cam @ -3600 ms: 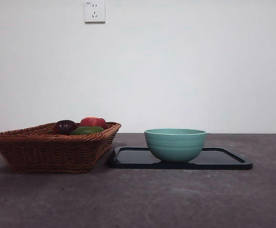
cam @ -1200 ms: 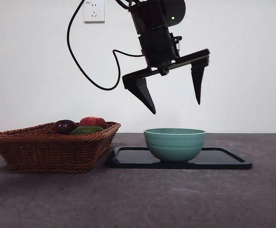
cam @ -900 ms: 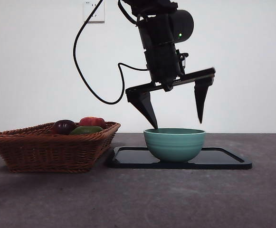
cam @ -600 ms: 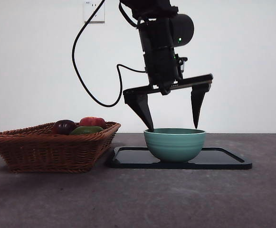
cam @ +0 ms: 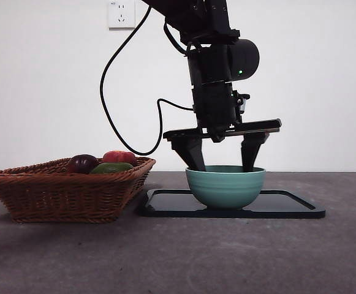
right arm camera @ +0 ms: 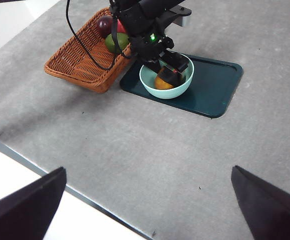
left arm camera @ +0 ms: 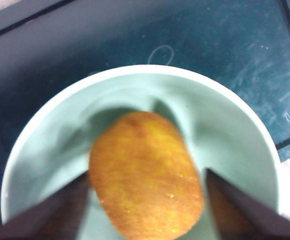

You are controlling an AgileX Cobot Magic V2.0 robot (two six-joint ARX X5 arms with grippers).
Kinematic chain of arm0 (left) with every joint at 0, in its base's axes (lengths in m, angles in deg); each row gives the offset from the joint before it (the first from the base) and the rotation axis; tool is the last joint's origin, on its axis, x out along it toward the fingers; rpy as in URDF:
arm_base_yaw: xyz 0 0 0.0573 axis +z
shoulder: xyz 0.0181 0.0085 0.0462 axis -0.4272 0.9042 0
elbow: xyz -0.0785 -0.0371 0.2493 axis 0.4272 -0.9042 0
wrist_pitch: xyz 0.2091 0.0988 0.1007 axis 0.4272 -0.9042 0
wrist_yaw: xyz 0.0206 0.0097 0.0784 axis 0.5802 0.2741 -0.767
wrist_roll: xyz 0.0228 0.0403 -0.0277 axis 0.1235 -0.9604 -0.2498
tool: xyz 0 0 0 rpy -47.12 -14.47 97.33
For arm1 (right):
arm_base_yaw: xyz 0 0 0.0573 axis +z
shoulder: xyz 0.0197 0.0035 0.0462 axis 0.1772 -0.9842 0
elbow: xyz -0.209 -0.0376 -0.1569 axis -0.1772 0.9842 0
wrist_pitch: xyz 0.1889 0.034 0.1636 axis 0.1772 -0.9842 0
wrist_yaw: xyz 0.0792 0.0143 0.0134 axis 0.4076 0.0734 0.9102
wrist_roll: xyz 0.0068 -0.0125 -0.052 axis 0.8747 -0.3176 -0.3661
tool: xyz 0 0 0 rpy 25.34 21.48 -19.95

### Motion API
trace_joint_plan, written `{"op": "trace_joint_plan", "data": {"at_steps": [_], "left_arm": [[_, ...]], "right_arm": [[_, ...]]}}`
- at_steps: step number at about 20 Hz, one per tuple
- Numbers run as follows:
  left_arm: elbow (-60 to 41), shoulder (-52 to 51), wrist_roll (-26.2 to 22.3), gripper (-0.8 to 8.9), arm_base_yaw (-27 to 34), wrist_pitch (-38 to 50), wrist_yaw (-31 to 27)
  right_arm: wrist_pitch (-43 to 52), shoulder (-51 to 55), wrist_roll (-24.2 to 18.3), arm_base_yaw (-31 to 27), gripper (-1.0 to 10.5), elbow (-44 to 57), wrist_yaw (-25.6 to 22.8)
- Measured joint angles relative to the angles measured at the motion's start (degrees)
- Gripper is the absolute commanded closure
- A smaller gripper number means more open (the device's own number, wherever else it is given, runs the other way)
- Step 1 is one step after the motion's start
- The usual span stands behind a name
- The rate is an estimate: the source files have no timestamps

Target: Pick up the wifruite, put it on the bowl, pick up the plate, put it on desk

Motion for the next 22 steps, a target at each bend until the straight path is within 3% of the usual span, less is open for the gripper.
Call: {"op": "trace_joint_plan", "data": {"at_steps": [8,15,19,22], "left_arm": [[2.43,0.63,-1.90,5.37,0.00,-1.64,-1.46],[19.32,0.83,-2.78,5.37,0.02,-16.00,-1.49],[31.39,0.76,-4.33,5.38,-0.85,-16.52,-1.55],[32.94,0.55,-6.34,5.38,-2.60,-16.55,-1.51]], "right_arm": [[-0.02,0.00,0.00,0.02,4.0,-0.02,0.00],[-0.02,0.00,0.00,0.00,4.0,0.00,0.00],[-0.02,0.00,0.00,0.02,4.0,0.00,-0.02],[-0.07,0.00,0.00,0.00,4.0,0.00,-0.02]]}}
